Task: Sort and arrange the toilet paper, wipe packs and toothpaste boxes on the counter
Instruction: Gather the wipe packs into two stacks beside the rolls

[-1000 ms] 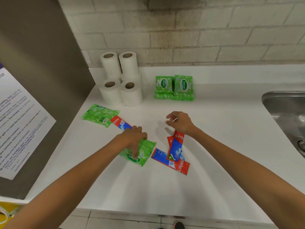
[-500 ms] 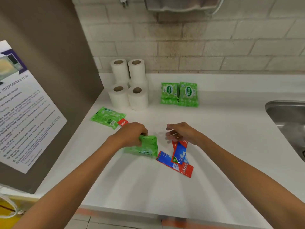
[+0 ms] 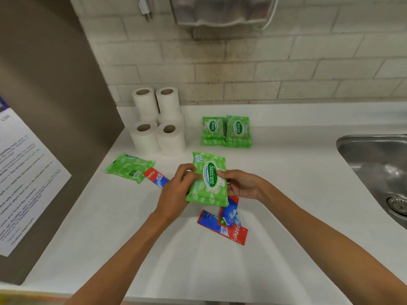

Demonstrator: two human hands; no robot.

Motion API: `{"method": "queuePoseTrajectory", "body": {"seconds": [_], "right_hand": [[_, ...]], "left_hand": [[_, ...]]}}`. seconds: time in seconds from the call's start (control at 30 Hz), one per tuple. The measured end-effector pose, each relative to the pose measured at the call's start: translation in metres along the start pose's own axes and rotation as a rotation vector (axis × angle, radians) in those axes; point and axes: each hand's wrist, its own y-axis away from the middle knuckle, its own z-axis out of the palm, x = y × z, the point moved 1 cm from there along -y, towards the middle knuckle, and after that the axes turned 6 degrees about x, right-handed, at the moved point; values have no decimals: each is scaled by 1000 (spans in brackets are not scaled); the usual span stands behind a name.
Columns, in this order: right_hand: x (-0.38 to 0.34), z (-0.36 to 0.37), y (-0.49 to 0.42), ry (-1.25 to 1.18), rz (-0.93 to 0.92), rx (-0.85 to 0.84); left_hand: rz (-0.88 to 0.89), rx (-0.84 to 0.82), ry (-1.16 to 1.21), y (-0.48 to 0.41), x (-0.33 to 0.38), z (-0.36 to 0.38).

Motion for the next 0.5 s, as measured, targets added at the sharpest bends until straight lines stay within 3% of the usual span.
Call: {"method": "queuePoseTrajectory", "body": {"seconds": [0.3, 0.5], "right_hand": [[-10, -21, -8, -17, 21, 128], [-39, -29, -33, -31, -96, 347]], "left_hand": [[-207, -3, 58, -6, -12, 33], [-289, 15, 80, -14, -28, 39]]}}
